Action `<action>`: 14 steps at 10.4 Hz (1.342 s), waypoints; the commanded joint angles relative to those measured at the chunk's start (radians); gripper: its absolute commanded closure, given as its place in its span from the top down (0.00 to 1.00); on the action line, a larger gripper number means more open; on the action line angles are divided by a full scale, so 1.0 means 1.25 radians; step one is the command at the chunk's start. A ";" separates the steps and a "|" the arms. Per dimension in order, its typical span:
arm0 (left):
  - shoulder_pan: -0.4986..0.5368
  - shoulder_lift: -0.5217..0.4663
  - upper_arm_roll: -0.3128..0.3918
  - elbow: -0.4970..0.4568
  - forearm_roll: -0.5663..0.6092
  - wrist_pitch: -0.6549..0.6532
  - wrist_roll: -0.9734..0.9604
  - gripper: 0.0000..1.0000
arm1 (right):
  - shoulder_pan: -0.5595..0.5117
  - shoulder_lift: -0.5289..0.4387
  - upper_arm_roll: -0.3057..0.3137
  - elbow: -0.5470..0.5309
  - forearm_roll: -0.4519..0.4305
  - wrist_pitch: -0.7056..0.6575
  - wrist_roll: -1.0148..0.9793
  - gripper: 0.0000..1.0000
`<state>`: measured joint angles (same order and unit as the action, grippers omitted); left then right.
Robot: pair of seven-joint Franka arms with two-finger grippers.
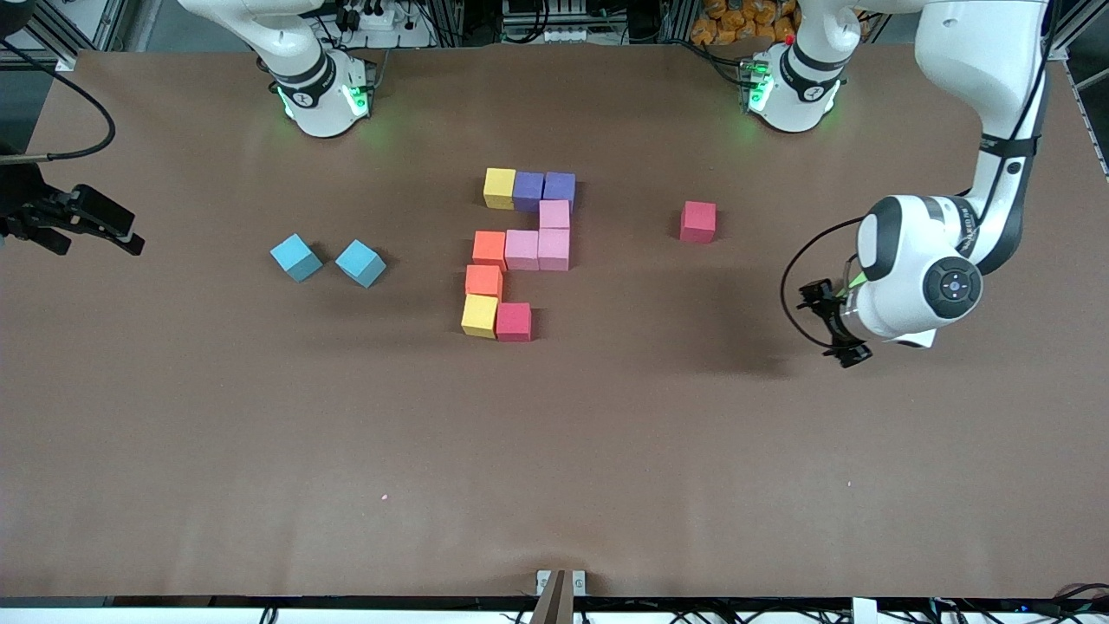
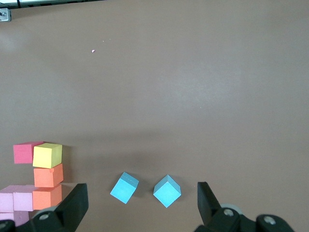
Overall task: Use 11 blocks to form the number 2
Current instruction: 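Move the left gripper to the green cube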
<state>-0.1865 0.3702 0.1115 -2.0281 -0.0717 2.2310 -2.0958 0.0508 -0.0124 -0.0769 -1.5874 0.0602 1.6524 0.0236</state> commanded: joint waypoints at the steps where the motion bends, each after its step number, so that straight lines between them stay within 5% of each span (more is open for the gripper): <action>1: 0.065 -0.038 -0.007 -0.105 0.067 0.077 -0.034 1.00 | 0.006 0.012 -0.007 0.015 0.014 -0.005 -0.010 1.00; 6: 0.139 -0.046 -0.006 -0.151 0.124 0.106 -0.087 1.00 | 0.005 0.017 -0.007 0.012 0.014 -0.001 -0.011 1.00; 14: 0.137 -0.068 -0.013 -0.185 0.143 0.075 -0.184 1.00 | 0.016 0.017 -0.007 0.014 0.016 -0.003 -0.012 1.00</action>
<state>-0.0243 0.3038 0.1029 -2.2192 0.0628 2.3136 -2.2890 0.0639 0.0036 -0.0761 -1.5869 0.0618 1.6554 0.0210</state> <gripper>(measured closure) 0.000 0.000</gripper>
